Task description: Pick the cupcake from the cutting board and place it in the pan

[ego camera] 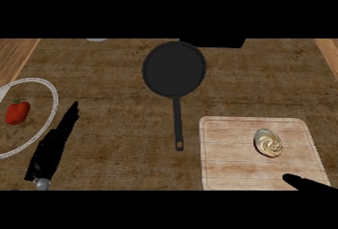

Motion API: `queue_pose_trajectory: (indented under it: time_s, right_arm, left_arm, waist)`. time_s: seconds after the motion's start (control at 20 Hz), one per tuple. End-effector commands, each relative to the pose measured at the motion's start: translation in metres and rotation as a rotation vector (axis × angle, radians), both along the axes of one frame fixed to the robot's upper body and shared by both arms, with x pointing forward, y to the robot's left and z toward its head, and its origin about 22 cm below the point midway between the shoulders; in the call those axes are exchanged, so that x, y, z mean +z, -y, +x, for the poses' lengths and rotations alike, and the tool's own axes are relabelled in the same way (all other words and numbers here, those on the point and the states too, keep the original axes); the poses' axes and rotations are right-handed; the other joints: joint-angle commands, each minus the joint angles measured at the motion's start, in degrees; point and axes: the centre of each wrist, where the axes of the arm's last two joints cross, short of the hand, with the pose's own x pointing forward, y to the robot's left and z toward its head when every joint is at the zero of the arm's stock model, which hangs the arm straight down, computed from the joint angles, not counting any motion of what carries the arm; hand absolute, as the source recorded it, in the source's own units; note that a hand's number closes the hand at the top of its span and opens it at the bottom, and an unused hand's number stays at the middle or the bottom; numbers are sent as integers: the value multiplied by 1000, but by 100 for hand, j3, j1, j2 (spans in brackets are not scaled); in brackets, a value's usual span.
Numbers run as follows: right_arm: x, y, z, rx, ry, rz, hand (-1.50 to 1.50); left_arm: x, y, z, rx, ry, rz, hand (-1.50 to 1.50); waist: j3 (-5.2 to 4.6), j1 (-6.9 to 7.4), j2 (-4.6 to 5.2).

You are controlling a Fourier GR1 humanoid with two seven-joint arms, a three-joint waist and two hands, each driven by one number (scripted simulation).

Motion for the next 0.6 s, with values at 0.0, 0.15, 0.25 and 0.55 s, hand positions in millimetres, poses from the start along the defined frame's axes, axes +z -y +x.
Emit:
queue_pose_trajectory:
  time_s: [0.0, 0.15, 0.25, 0.55]
  right_arm:
    - [7, -6, 28, -38, -194, 56, -150]
    - [9, -9, 35, -9, -242, 80, -150]
    - [7, -18, 47, -12, -255, 67, -150]
    - [-1, -25, 68, 18, -276, 94, -150]
  left_arm:
    - [1, -4, 0, 5, -16, 5, 0]
    - [-9, 4, 0, 7, -7, 1, 0]
    - [2, -2, 3, 4, 6, -10, 0]
    - [13, 10, 6, 31, 9, 13, 0]
  waist:
    - [5, 38, 5]
    - [8, -46, -13]
    - [6, -1, -13]
    - [15, -95, -27]
